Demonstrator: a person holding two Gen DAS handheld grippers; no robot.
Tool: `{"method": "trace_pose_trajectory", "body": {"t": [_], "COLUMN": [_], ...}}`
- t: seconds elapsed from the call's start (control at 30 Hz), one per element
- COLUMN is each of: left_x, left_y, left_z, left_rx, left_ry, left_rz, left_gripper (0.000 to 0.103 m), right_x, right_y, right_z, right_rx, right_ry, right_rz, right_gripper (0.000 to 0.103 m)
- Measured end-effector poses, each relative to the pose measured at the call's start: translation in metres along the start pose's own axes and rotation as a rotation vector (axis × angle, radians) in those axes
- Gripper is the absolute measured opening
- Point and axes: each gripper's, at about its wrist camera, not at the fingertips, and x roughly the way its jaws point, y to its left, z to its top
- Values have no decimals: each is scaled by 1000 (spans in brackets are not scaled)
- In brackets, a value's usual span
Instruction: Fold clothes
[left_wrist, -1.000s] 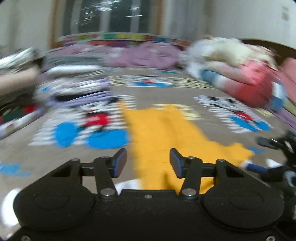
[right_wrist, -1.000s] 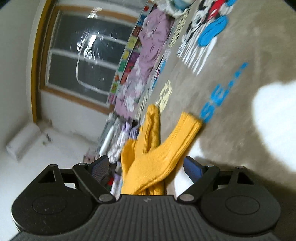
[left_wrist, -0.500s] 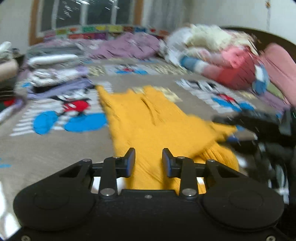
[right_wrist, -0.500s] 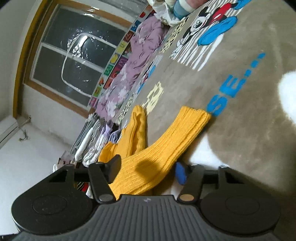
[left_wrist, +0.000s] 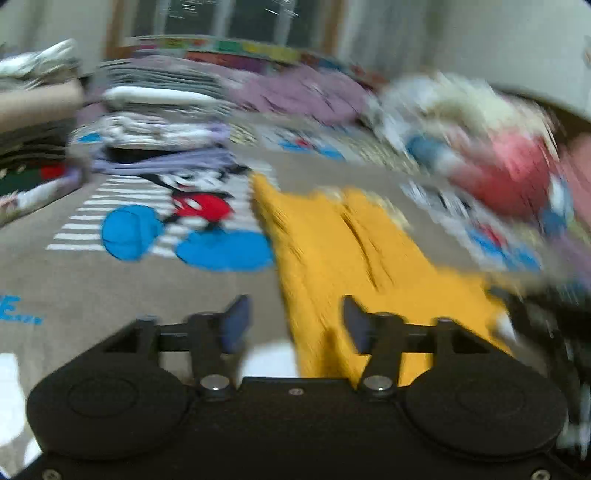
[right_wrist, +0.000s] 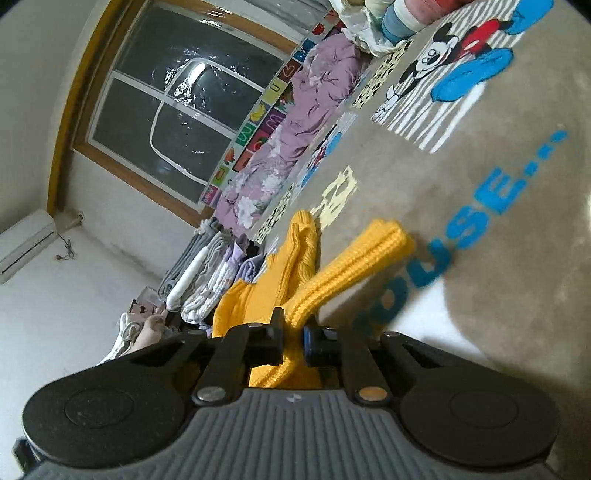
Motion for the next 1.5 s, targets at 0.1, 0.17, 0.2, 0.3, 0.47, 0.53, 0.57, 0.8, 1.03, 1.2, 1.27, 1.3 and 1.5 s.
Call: {"method": "trace_pose_trajectory", "body": {"t": [0.1,0.17,0.2,0.3,0.47,0.53,0.57,0.8,1.03,1.2,1.27,1.3,1.5], "left_x": [27,44,53,81,132,146,152,170,193,205,201,197,161], "left_y": [8,13,14,15,15,14,13,-14,-51,-53,-46,-43,-32], "left_z": [21,37,45,68,88,91,92,96,90,88,93,96,99], "left_rx": [-32,-58,-71,-112,-142,-143,-137,-21,152,173,152,140,168], "left_ry": [45,42,38,35,81,93,98,111,151,212,224,227,176], "left_rz": [34,56,43,-1,38,50,58,90,132,41,1,-23,-66], "left_gripper": [66,66,66,51,44,34,34,7,7,40,40,40,37], "right_x": [-9,-9,-9,-9,-16,-15,-14,-14,-19,-19,-18,-18,-18], "right_y": [0,-4,-7,-15,-10,-12,-13,-18,-23,-27,-28,-28,-28], "right_z": [-1,-2,-3,-6,-1,-1,-1,-1,-3,-3,-4,-4,-7], "right_rx": [-2,4,19,48,34,46,52,94,118,140,144,145,159], "right_ry": [-5,8,16,31,20,29,34,40,47,59,59,58,54], "right_rz": [34,27,24,26,103,101,100,114,128,117,114,115,117], "right_gripper": [12,12,12,12,11,11,11,11,11,11,11,11,11]}}
